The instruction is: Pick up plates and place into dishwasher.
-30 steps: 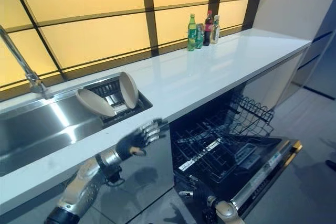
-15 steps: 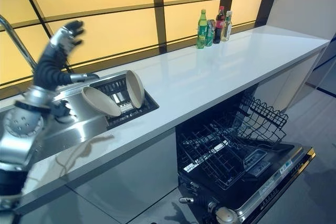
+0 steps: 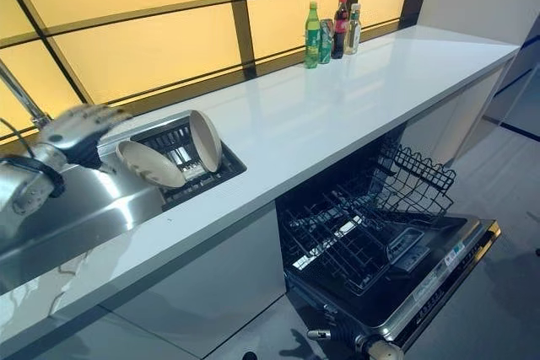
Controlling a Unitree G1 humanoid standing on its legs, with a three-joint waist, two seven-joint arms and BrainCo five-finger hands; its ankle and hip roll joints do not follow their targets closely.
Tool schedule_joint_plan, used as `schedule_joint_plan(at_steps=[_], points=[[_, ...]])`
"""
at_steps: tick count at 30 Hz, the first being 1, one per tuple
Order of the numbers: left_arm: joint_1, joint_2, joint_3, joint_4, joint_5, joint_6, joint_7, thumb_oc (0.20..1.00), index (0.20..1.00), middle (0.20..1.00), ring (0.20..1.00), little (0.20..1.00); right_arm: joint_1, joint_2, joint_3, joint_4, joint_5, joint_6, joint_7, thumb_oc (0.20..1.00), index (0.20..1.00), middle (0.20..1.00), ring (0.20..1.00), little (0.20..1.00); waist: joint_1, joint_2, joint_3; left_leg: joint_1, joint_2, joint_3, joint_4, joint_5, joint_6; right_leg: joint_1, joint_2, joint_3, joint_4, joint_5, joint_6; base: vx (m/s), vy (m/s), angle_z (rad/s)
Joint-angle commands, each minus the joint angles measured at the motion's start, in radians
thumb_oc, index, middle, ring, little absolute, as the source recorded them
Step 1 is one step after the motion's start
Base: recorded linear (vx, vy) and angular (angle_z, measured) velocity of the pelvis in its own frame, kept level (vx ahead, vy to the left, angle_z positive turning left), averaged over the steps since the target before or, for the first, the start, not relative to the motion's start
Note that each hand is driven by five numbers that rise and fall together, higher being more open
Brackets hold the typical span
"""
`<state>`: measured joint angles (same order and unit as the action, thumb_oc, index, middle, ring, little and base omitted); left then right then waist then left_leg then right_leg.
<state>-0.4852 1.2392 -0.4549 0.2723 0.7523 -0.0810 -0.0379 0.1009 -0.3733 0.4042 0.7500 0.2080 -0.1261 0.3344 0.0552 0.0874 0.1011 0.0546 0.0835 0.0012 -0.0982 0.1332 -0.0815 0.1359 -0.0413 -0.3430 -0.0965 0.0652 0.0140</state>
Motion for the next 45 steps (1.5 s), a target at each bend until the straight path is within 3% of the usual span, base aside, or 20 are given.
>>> schedule_joint_plan(at_steps=[1, 7, 13, 19, 35, 38, 40, 41, 42, 43, 45], points=[[-0.175, 0.049, -0.037, 0.088, 0.14, 0.043, -0.106, 1.0, 1.0, 1.0, 1.0, 1.0, -0.084, -0.015, 0.037, -0.054, 0.017, -0.029, 0.022, 1.0, 1.0, 1.0, 1.0, 1.0, -0.036, -0.001, 0.08, 0.003, -0.057, 0.059, 0.013, -0.13, 0.018, -0.017, -0.049, 0.053, 0.02, -0.094, 0.09, -0.02, 0.046, -0.02], [-0.215, -0.032, -0.12, 0.178, 0.229, 0.057, -0.094, 1.0, 1.0, 1.0, 1.0, 1.0, -0.105, -0.006, 0.044, -0.029, 0.013, -0.025, 0.024, 1.0, 1.0, 1.0, 1.0, 1.0, -0.048, -0.003, 0.079, 0.003, -0.061, 0.067, 0.013, -0.132, 0.021, -0.02, -0.051, 0.057, 0.018, -0.091, 0.094, 0.0, 0.04, -0.03], [-0.228, -0.123, -0.128, 0.346, 0.324, 0.112, 0.079, 1.0, 1.0, 1.0, 1.0, 1.0, -0.12, -0.009, 0.047, -0.011, 0.014, -0.028, 0.02, 1.0, 1.0, 1.0, 1.0, 1.0, -0.063, -0.009, 0.088, -0.005, -0.062, 0.078, 0.015, -0.13, 0.021, -0.033, -0.05, 0.068, 0.018, -0.086, 0.094, -0.02, 0.043, -0.05], [-0.193, -0.178, -0.101, 0.446, 0.394, 0.195, 0.153, 1.0, 1.0, 1.0, 1.0, 1.0, -0.131, -0.017, 0.04, -0.008, 0.01, -0.022, 0.016, 1.0, 1.0, 1.0, 1.0, 1.0, -0.077, -0.016, 0.11, -0.015, -0.062, 0.082, 0.017, -0.128, 0.022, -0.049, -0.048, 0.08, 0.021, -0.081, 0.092, -0.04, 0.042, -0.05], [-0.305, -0.303, -0.154, 0.673, 0.466, 0.42, 0.074, 1.0, 1.0, 1.0, 1.0, 1.0, -0.206, -0.043, 0.051, -0.023, 0.07, -0.025, 0.001, 1.0, 1.0, 1.0, 1.0, 1.0, -0.109, -0.058, 0.194, -0.067, -0.065, 0.097, 0.021, -0.118, 0.029, -0.12, -0.045, 0.12, 0.029, -0.057, 0.095, -0.05, 0.041, -0.05], [-0.344, -0.303, -0.174, 0.705, 0.462, 0.432, 0.033, 1.0, 1.0, 1.0, 1.0, 1.0, -0.218, -0.046, 0.053, -0.027, 0.085, -0.028, -0.006, 1.0, 1.0, 1.0, 1.0, 1.0, -0.114, -0.066, 0.208, -0.078, -0.067, 0.099, 0.02, -0.117, 0.03, -0.138, -0.044, 0.128, 0.03, -0.051, 0.097, -0.08, 0.018, -0.07], [-0.361, -0.299, -0.18, 0.722, 0.45, 0.432, 0.049, 0.802, 0.802, 0.802, 0.802, 0.802, -0.226, -0.048, 0.054, -0.031, 0.097, -0.025, -0.008, 1.0, 1.0, 1.0, 1.0, 1.0, -0.117, -0.071, 0.217, -0.083, -0.069, 0.099, 0.018, -0.117, 0.031, -0.148, -0.043, 0.132, 0.03, -0.048, 0.1, -0.05, 0.005, -0.03], [-0.368, -0.298, -0.183, 0.724, 0.45, 0.431, 0.055, 0.589, 0.589, 0.589, 0.589, 0.589, -0.225, -0.048, 0.053, -0.028, 0.097, -0.029, -0.007, 1.0, 1.0, 1.0, 1.0, 1.0, -0.118, -0.072, 0.219, -0.083, -0.07, 0.1, 0.016, -0.117, 0.032, -0.149, -0.043, 0.133, 0.031, -0.048, 0.1, -0.02, 0.007, -0.07], [-0.371, -0.298, -0.185, 0.725, 0.45, 0.43, 0.058, 0.507, 0.507, 0.507, 0.507, 0.507, -0.223, -0.048, 0.053, -0.026, 0.095, -0.032, -0.006, 1.0, 1.0, 1.0, 1.0, 1.0, -0.12, -0.072, 0.219, -0.082, -0.07, 0.099, 0.016, -0.117, 0.032, -0.149, -0.043, 0.133, 0.031, -0.047, 0.1, -0.01, 0.009, -0.04], [-0.378, -0.295, -0.188, 0.728, 0.451, 0.421, 0.066, 0.2, 0.2, 0.2, 0.2, 0.2, -0.221, -0.048, 0.049, -0.025, 0.093, -0.035, -0.002, 1.0, 1.0, 1.0, 1.0, 1.0, -0.123, -0.072, 0.219, -0.081, -0.071, 0.099, 0.015, -0.117, 0.032, -0.15, -0.043, 0.133, 0.031, -0.047, 0.101, 0.0, 0.0, 0.0], [-0.383, -0.287, -0.194, 0.723, 0.443, 0.41, 0.07, 0.2, 0.2, 0.2, 0.2, 0.2, -0.216, -0.047, 0.045, -0.03, 0.092, -0.036, -0.001, 1.0, 1.0, 1.0, 1.0, 1.0, -0.124, -0.07, 0.215, -0.08, -0.072, 0.1, 0.014, -0.117, 0.031, -0.148, -0.044, 0.132, 0.029, -0.046, 0.102, 0.0, 0.0, 0.0]])
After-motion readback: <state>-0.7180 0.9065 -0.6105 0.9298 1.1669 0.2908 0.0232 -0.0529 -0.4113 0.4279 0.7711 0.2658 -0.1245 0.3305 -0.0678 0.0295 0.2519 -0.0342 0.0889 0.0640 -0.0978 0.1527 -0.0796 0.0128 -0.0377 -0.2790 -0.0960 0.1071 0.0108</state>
